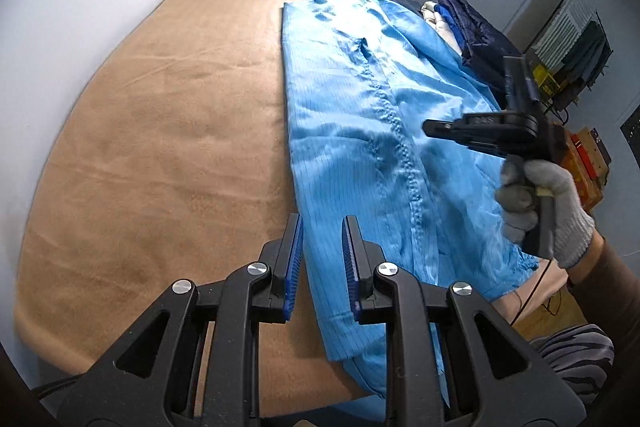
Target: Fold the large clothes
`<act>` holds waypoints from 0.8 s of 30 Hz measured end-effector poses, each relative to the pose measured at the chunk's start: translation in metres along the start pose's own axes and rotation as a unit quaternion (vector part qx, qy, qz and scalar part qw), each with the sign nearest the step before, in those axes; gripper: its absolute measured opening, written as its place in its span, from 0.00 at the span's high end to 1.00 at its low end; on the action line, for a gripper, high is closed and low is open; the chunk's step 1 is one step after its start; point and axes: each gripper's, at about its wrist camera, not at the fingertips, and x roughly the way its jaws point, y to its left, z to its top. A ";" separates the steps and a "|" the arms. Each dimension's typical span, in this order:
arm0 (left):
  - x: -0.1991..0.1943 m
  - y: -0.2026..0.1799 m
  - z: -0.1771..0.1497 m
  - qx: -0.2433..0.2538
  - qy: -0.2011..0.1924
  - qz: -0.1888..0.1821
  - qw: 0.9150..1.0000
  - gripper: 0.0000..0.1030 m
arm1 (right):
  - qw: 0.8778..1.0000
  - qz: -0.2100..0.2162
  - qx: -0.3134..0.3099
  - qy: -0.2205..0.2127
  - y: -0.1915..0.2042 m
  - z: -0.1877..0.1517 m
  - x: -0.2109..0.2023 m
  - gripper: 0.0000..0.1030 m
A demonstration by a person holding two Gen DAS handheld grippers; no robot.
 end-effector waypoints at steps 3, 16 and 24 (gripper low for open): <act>-0.002 -0.006 0.008 0.014 -0.013 0.000 1.000 0.82 | 0.999 -0.017 -0.042 -0.020 0.005 -0.007 -0.021 0.70; -0.019 -0.059 0.067 0.091 -0.039 0.027 0.995 0.60 | 0.981 -0.127 -0.040 -0.144 -0.071 -0.075 -0.158 0.37; -0.012 -0.130 0.073 0.155 0.007 0.029 0.988 0.56 | 0.970 -0.152 0.107 -0.154 -0.175 -0.090 -0.210 0.30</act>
